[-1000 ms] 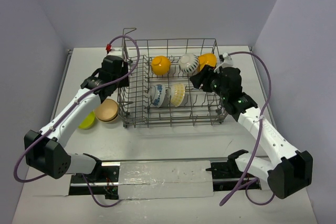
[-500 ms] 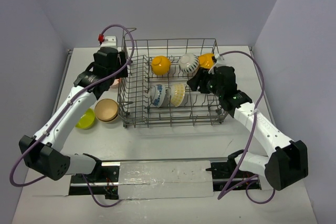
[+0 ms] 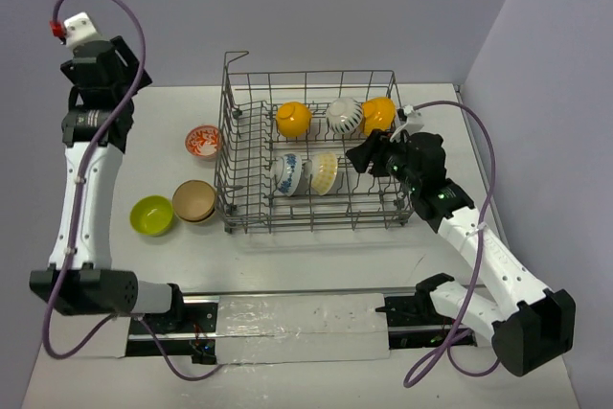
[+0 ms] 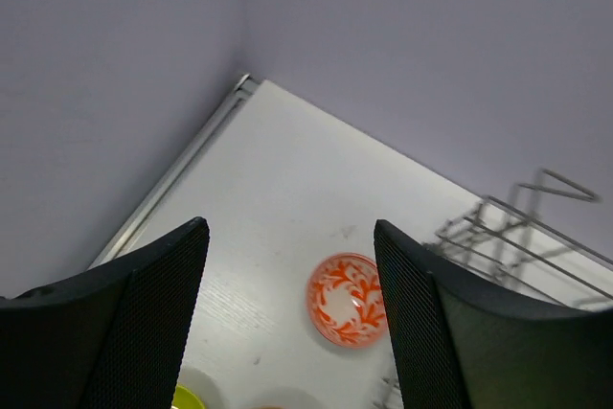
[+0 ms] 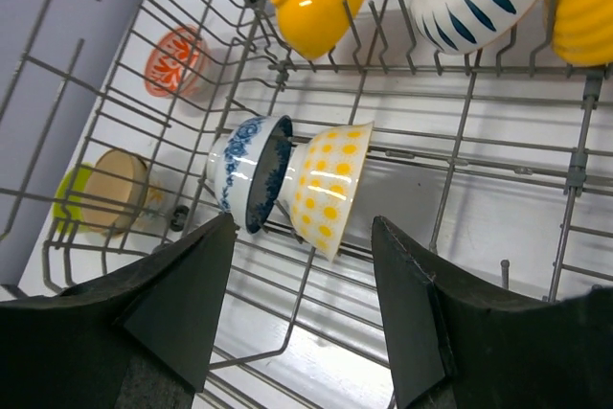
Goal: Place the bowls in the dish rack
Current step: Pick up the bowl from the corner of the board.
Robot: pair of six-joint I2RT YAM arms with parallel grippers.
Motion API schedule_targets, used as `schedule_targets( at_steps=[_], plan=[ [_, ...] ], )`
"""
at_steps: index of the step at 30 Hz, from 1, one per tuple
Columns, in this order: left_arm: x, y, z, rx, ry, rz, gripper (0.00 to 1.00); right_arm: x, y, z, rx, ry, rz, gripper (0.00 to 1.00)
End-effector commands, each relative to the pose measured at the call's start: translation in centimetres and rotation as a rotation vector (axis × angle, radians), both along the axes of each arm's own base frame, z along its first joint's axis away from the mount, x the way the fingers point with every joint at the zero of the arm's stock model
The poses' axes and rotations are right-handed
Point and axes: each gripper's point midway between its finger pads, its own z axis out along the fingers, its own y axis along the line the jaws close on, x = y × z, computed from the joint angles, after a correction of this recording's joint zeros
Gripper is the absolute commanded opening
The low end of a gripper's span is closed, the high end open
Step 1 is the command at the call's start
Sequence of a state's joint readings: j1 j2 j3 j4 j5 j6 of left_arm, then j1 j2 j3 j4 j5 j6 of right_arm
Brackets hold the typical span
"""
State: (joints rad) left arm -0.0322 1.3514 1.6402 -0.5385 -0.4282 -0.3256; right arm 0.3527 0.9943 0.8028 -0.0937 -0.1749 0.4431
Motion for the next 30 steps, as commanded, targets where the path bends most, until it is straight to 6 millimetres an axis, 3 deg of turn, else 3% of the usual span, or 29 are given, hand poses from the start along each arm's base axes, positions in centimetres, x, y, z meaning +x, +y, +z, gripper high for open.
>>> schedule_targets(
  at_steps=[1, 3, 4, 7, 15, 18, 24, 30],
  plan=[
    [3.6, 2.7, -6.6, -0.099, 0.148, 0.012, 0.74, -0.3, 0.0, 1.4, 0.015, -0.069, 0.016, 0.67],
    [5.0, 2.9, -9.9, -0.149, 0.231, 0.0, 0.73, -0.4, 0.2, 1.4, 0.02, -0.065, 0.028, 0.67],
    [6.2, 2.9, -13.2, -0.163, 0.308, -0.008, 0.72, -0.5, 0.3, 1.3, 0.021, -0.063, 0.034, 0.67],
    [7.6, 2.5, -18.5, -0.18, 0.409, -0.056, 0.68, -0.6, 0.2, 1.0, 0.021, -0.056, 0.03, 0.67],
    [7.6, 0.5, -27.8, -0.228, 0.558, -0.177, 0.62, -0.3, 0.5, -0.1, 0.014, -0.024, 0.039, 0.67],
    [7.7, 0.0, -29.6, -0.248, 0.589, -0.205, 0.59, -0.2, 0.6, -0.8, 0.01, -0.007, 0.04, 0.67],
    [8.0, -1.1, -29.7, -0.273, 0.551, -0.254, 0.59, -0.1, 0.5, -1.6, 0.001, 0.007, 0.036, 0.67],
    [8.1, -2.6, -31.6, -0.247, 0.608, -0.297, 0.57, 0.0, 0.8, -2.1, -0.002, 0.026, 0.045, 0.67]
  ],
)
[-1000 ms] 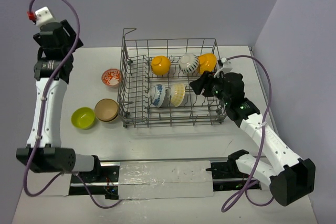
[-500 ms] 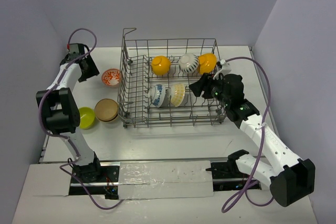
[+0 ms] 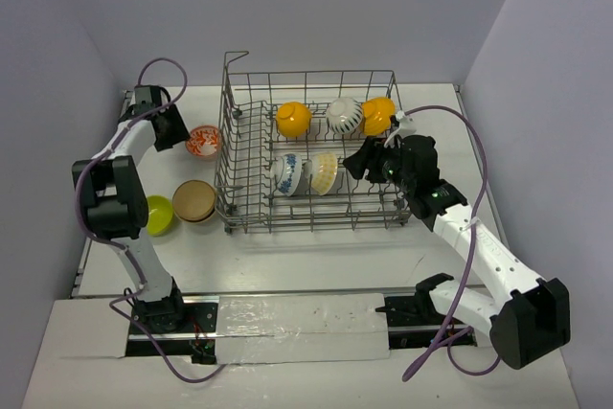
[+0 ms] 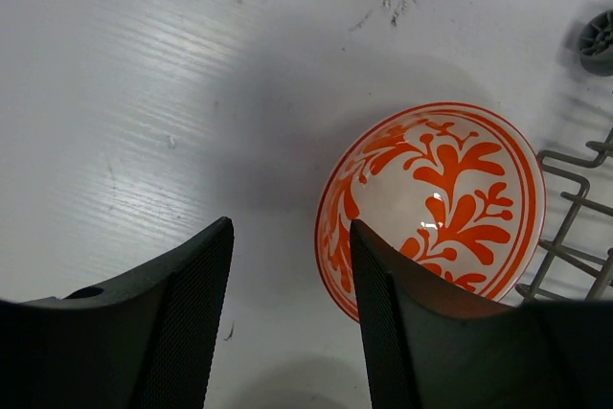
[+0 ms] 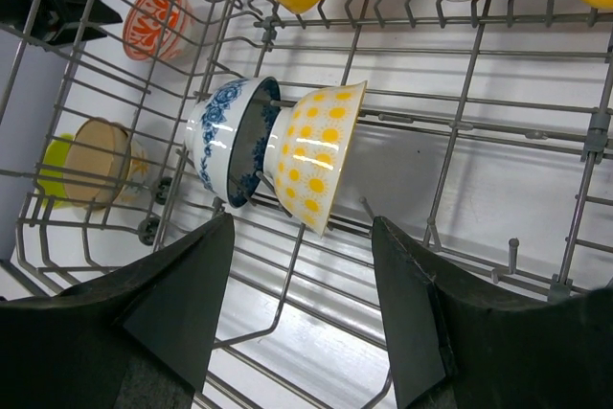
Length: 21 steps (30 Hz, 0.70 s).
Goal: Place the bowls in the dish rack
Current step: Pick up the bowl from the corner of the board.
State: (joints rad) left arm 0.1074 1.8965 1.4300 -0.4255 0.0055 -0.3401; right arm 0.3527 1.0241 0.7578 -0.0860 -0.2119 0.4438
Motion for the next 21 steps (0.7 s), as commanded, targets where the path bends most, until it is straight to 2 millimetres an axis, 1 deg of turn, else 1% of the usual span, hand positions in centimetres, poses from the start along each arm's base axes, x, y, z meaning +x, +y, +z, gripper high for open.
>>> schedule_targets(
  at_steps=[1, 2, 4, 5, 7, 8, 10, 11, 16, 18, 19, 20, 21],
  plan=[
    [1.3, -1.6, -0.3, 0.006, -0.016, -0.072, 0.56, 0.5, 0.2, 0.7, 0.009, -0.042, 0.007, 0.67],
    [1.1, -1.7, -1.2, 0.007, 0.011, -0.072, 0.54, 0.5, 0.2, 0.6, 0.009, -0.039, 0.007, 0.67],
    [1.2, -2.2, -1.5, 0.006, 0.019, -0.083, 0.51, 0.5, 0.2, 0.5, 0.007, -0.035, 0.005, 0.67],
    [1.1, -2.2, -2.1, 0.011, 0.038, -0.082, 0.48, 0.6, 0.2, 0.5, 0.007, -0.033, 0.007, 0.67],
    [1.2, -2.7, -2.3, 0.014, 0.043, -0.095, 0.44, 0.6, 0.2, 0.3, 0.004, -0.03, 0.006, 0.67],
    [1.1, -2.7, -2.7, 0.019, 0.053, -0.096, 0.4, 0.6, 0.1, 0.2, 0.004, -0.026, 0.004, 0.67],
    [1.1, -3.3, -2.8, 0.021, 0.054, -0.11, 0.36, 0.6, 0.2, 0.2, 0.004, -0.027, 0.007, 0.67],
    [1.1, -3.2, -2.9, 0.021, 0.057, -0.106, 0.3, 0.6, 0.2, 0.2, 0.003, -0.028, 0.006, 0.67],
    [1.1, -3.8, -3.0, 0.019, 0.06, -0.113, 0.13, 0.6, 0.1, 0.1, 0.001, -0.025, 0.005, 0.67],
    [1.1, -3.9, -2.7, 0.019, 0.056, -0.116, 0.09, 0.6, 0.2, 0.1, 0.002, -0.025, 0.006, 0.67],
    [1.1, -4.0, -2.3, 0.02, 0.046, -0.118, 0.04, 0.6, 0.2, 0.0, 0.001, -0.024, 0.006, 0.67],
    [1.1, -4.0, -2.2, 0.021, 0.045, -0.117, 0.02, 0.6, 0.2, 0.2, 0.004, -0.026, 0.007, 0.67],
    [1.1, -3.3, -2.1, 0.049, 0.046, -0.093, 0.0, 0.5, 0.2, 0.1, 0.003, -0.023, 0.007, 0.67]
  ],
)
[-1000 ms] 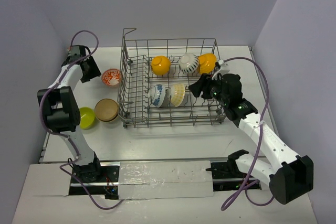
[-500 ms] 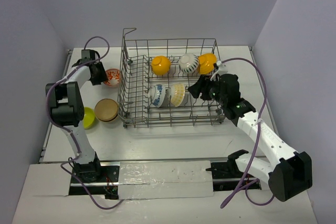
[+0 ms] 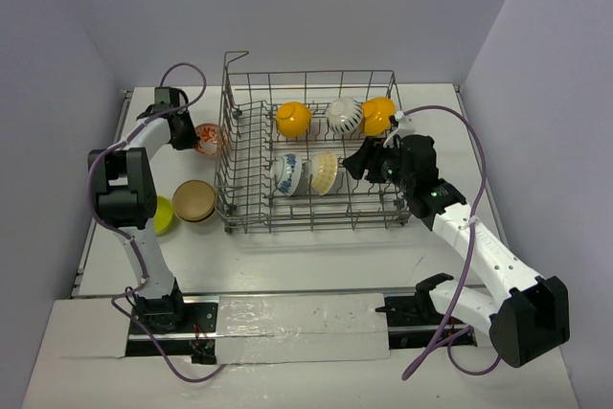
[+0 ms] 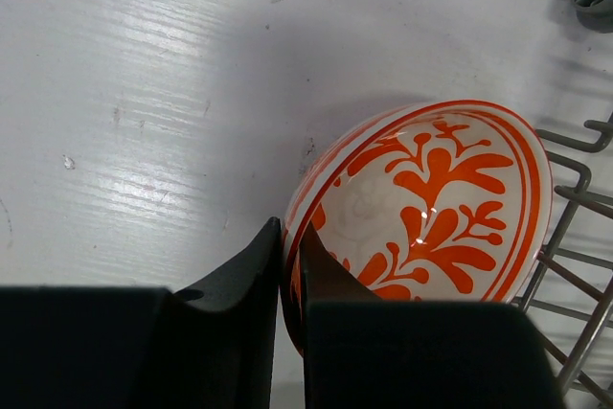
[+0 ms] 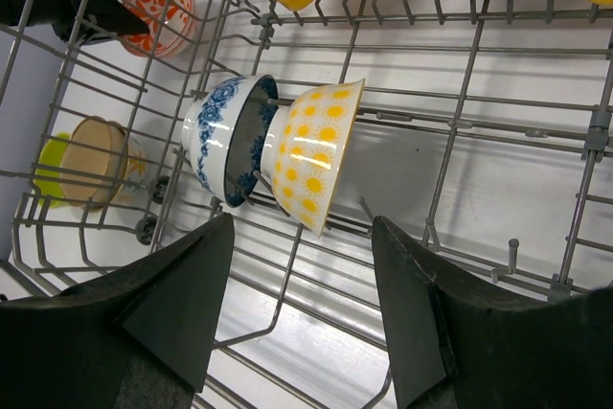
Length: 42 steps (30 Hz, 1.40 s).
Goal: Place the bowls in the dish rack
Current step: Pick up the bowl from the corner of the board.
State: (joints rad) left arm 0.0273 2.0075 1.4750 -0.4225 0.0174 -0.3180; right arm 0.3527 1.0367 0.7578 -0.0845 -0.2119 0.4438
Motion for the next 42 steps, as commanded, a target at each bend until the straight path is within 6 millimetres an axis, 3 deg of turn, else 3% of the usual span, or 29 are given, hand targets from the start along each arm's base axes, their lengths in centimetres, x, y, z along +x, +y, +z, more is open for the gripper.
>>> schedule_targets(
  at_steps=[1, 11, 23, 24, 29, 32, 42],
  plan=[
    [0.0, 0.7, 1.8, 0.052, -0.024, 0.016, 0.0, 0.4, 0.2, 0.6, 0.008, -0.036, 0.008, 0.67],
    [-0.5, 3.9, 8.3, 0.133, -0.173, 0.226, 0.0, 0.3, 0.4, 0.9, 0.001, -0.038, 0.028, 0.67],
    [-2.0, 5.7, 15.3, -0.008, -0.373, 0.339, 0.0, -0.1, 0.5, 0.8, 0.005, -0.036, 0.046, 0.67],
    [-2.1, 5.7, 17.2, -0.016, -0.434, 0.334, 0.0, 0.0, 0.4, 0.9, -0.002, -0.034, 0.037, 0.67],
    [-3.0, 5.2, 20.9, -0.04, -0.533, 0.319, 0.0, 0.3, 0.5, 0.3, -0.02, -0.001, 0.039, 0.67],
    [-4.1, 4.8, 24.6, -0.064, -0.63, 0.31, 0.0, 0.4, 0.7, -0.1, -0.016, 0.012, 0.048, 0.67],
    [-6.7, 1.4, 32.9, -0.195, -0.827, 0.175, 0.0, 0.5, 1.0, -0.6, -0.022, 0.022, 0.064, 0.66]
  ],
)
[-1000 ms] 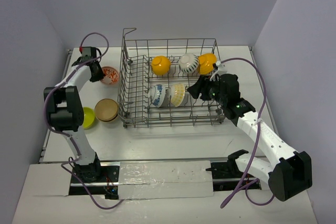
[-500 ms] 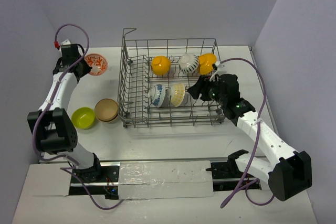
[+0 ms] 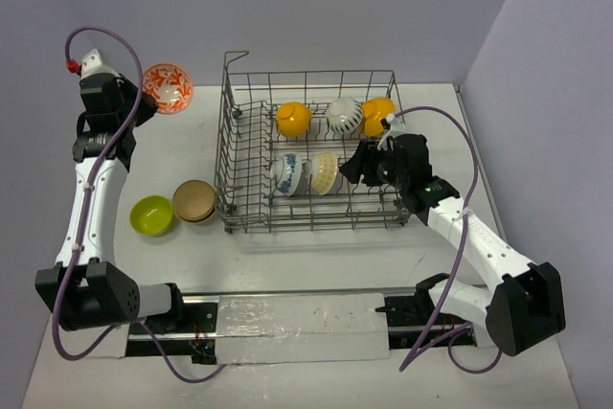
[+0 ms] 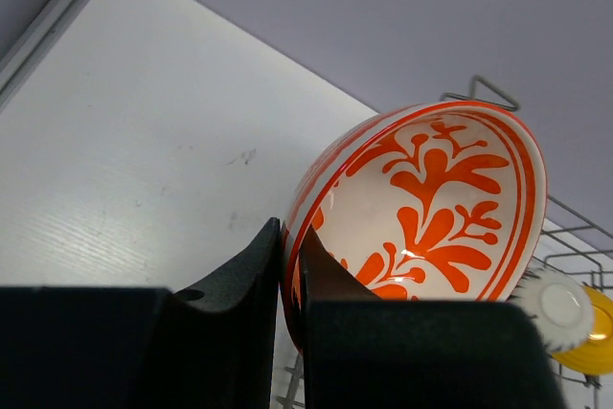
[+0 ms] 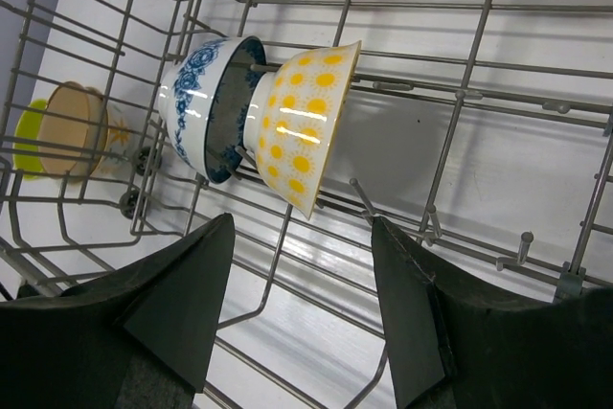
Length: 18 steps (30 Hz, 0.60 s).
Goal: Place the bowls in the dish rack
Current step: Pick up the bowl from the corner of the board, then pass from the left arm to the right
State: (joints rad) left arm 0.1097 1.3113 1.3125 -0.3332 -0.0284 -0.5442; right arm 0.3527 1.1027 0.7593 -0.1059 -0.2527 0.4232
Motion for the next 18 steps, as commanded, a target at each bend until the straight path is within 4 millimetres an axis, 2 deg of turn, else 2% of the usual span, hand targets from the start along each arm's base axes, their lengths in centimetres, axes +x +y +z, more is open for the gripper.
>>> schedule_targets(
  at_steps=[1, 5, 6, 7, 9, 10, 11, 13, 14, 18],
  plan=[
    [-0.5, -2.5, 7.4, -0.031, -0.216, -0.105, 0.0, 0.7, 0.4, 1.9, 0.01, -0.052, 0.018, 0.66],
    [-1.2, -6.2, 10.3, -0.02, -0.273, -0.228, 0.0, 0.7, 0.4, 1.7, 0.009, -0.048, 0.022, 0.66],
    [-1.0, -6.9, 10.3, -0.017, -0.263, -0.249, 0.0, 0.7, 0.4, 2.0, 0.008, -0.054, 0.023, 0.66],
    [-1.3, -8.7, 11.4, -0.015, -0.279, -0.295, 0.0, 0.7, 0.3, 2.2, 0.005, -0.061, 0.022, 0.66],
    [-0.9, -10.1, 11.2, 0.008, -0.257, -0.333, 0.0, 0.6, 0.0, 3.8, 0.005, -0.101, 0.006, 0.65],
    [-1.2, -11.5, 11.5, 0.016, -0.253, -0.366, 0.0, 0.6, -0.8, 4.2, -0.021, -0.116, -0.028, 0.65],
    [-1.2, -12.1, 11.5, 0.02, -0.251, -0.382, 0.0, 0.4, -1.2, 6.3, -0.016, -0.174, -0.044, 0.65],
    [-1.2, -13.8, 10.9, 0.028, -0.219, -0.423, 0.0, 0.1, -2.1, 8.3, -0.036, -0.231, -0.064, 0.65],
    [-0.8, -14.3, 10.0, 0.046, -0.191, -0.438, 0.0, -0.3, -2.4, 10.6, -0.027, -0.287, -0.072, 0.65],
    [-0.9, -17.8, 8.0, 0.109, -0.109, -0.494, 0.0, -1.6, -2.5, 14.8, -0.047, -0.408, -0.035, 0.66]
  ],
)
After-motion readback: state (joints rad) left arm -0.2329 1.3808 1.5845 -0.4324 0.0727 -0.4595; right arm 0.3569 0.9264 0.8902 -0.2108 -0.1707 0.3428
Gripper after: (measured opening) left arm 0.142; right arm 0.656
